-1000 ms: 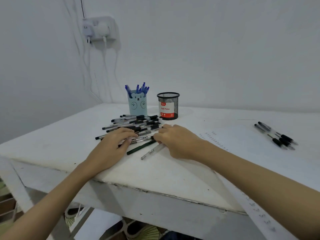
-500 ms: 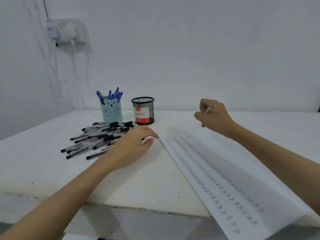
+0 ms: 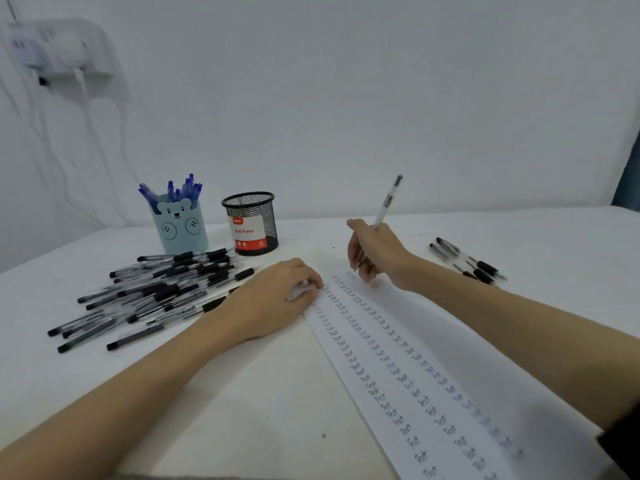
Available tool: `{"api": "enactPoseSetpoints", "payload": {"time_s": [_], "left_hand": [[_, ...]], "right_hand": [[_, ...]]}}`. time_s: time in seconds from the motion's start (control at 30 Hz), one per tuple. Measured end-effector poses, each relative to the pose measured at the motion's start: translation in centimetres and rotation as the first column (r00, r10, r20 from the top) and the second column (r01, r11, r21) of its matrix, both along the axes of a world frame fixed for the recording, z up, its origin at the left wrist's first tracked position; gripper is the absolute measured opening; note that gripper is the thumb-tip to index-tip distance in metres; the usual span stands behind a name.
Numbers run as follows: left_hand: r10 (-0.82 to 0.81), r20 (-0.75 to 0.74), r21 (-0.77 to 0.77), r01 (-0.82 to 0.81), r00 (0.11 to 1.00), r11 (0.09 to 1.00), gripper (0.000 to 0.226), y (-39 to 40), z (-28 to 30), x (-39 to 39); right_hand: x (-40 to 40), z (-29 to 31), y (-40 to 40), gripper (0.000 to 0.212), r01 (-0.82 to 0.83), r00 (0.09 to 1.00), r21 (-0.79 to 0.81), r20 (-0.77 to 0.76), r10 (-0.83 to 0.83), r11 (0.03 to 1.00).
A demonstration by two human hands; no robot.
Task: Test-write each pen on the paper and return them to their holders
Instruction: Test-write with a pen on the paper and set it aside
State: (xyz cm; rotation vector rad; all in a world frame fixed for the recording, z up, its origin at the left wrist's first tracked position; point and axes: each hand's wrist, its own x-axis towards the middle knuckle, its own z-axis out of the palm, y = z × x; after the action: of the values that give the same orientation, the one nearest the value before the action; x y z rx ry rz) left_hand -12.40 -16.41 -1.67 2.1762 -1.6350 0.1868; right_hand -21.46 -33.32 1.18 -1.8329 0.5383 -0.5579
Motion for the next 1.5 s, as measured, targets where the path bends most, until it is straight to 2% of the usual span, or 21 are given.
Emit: {"api": "enactPoseSetpoints", "payload": {"time_s": [0.1, 0.2, 0.27, 0.37, 0.67, 0.93, 1.1, 1.23, 1.4, 1.5], "left_hand": [[-0.006, 0.001, -0.01, 0.006, 1.0, 1.0, 0.019, -0.5, -0.5, 0.3], [-0.001, -0.042, -0.048, -0.001, 0.999, 0.999, 0.029, -0.4, -1.1, 0.5], [0.0, -0.051, -0.061, -0.003, 0.999, 0.998, 0.031, -0.4, -1.3, 0.6], [0.003, -0.075, -0.079, -0.009, 0.997, 0.997, 0.03, -0.4, -1.5, 0.6], [0.003, -0.105, -0.096, -0.013, 0.994, 0.995, 0.028, -0.4, -1.6, 0.8], [0.003, -0.127, -0.086, -0.014, 0.992, 0.996, 0.03, -0.3, -1.3, 0.7], [-0.003, -0.152, -0.094, -0.011, 0.988, 0.996, 0.031, -0.3, -1.1, 0.6], [-0.005, -0.159, -0.099, -0.011, 0.987, 0.995, 0.03, -0.3, -0.9, 0.5], [-0.006, -0.158, -0.114, -0.013, 0.987, 0.993, 0.013, -0.4, -1.0, 0.6], [-0.015, -0.161, -0.129, -0.006, 0.987, 0.992, 0.012, -0.4, -0.9, 0.6]], "right_hand": [[0.9, -0.9, 0.2, 0.049, 0.007, 1.0, 0.005, 0.025, -0.007, 1.0], [1.2, -1.8, 0.1, 0.035, 0.074, 0.992, -0.028, 0.104, -0.07, 0.997], [1.4, -2.2, -0.1, 0.041, 0.106, 0.987, -0.075, 0.129, -0.096, 0.992], [1.5, -2.6, -0.3, 0.046, 0.129, 0.986, -0.126, 0.125, -0.113, 0.984], [1.6, -2.5, 0.1, 0.041, 0.134, 0.989, -0.209, 0.098, -0.115, 0.969], [1.6, -2.3, 0.2, 0.039, 0.128, 0.991, -0.223, 0.069, -0.115, 0.966], [1.4, -2.3, 0.1, 0.039, 0.14, 0.987, -0.16, 0.102, -0.125, 0.977], [1.6, -2.4, 0.1, 0.039, 0.162, 0.985, -0.205, 0.097, -0.144, 0.965], [1.5, -2.4, 0.1, 0.039, 0.146, 0.988, -0.187, 0.086, -0.132, 0.971], [1.5, -2.4, 0.1, 0.039, 0.16, 0.984, -0.202, 0.103, -0.142, 0.966]]}}
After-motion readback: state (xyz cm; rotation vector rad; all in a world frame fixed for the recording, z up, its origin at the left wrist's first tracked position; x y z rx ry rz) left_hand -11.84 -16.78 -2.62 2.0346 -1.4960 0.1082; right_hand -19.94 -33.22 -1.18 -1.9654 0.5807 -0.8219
